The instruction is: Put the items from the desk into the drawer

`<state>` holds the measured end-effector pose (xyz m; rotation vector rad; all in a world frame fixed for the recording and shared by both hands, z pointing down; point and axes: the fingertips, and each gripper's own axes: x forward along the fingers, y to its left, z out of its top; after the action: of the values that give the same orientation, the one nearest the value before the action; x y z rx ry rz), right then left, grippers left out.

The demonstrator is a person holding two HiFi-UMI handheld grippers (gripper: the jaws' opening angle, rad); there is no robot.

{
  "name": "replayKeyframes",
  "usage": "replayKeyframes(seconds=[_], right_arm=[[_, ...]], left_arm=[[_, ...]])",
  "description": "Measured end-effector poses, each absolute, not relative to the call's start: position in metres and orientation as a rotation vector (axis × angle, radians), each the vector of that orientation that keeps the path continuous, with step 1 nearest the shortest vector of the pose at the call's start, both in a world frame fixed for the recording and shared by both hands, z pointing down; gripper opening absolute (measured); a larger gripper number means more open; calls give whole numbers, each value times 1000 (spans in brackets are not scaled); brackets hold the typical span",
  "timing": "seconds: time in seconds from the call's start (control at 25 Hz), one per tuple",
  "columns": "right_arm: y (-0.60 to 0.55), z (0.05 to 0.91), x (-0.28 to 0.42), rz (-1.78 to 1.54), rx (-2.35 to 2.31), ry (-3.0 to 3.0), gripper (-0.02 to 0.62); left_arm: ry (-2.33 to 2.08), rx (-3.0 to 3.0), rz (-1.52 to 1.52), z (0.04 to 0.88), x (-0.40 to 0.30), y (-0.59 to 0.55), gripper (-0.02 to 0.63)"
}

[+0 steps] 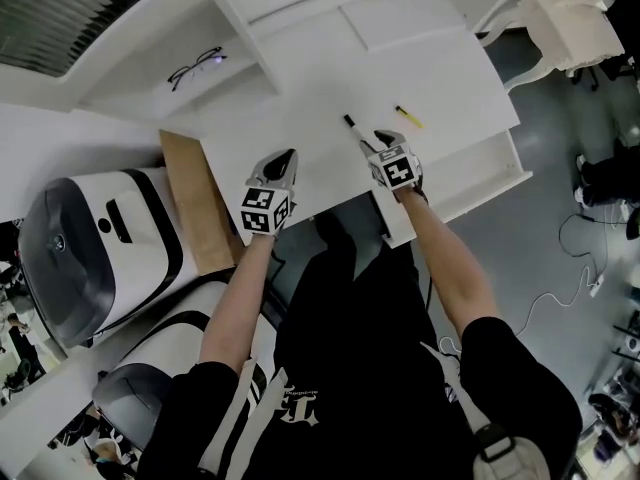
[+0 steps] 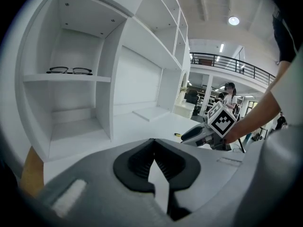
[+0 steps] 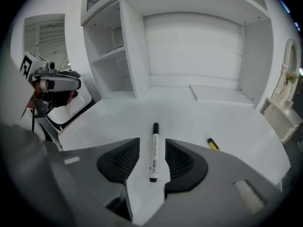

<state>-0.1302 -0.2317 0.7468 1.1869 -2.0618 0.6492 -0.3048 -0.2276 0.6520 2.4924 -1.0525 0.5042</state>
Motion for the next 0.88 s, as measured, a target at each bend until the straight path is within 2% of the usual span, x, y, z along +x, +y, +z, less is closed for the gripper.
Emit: replayKeyframes(seconds=[0.36,0.88], right_arm=[[-238,779,-140,708,1200,-2002,167],[-243,813,-137,760,1190,-1909,123]], left_arm=[[-987,2496,508,668,-300,-240,5],[-940,2475,544,687,-303,-253,5]])
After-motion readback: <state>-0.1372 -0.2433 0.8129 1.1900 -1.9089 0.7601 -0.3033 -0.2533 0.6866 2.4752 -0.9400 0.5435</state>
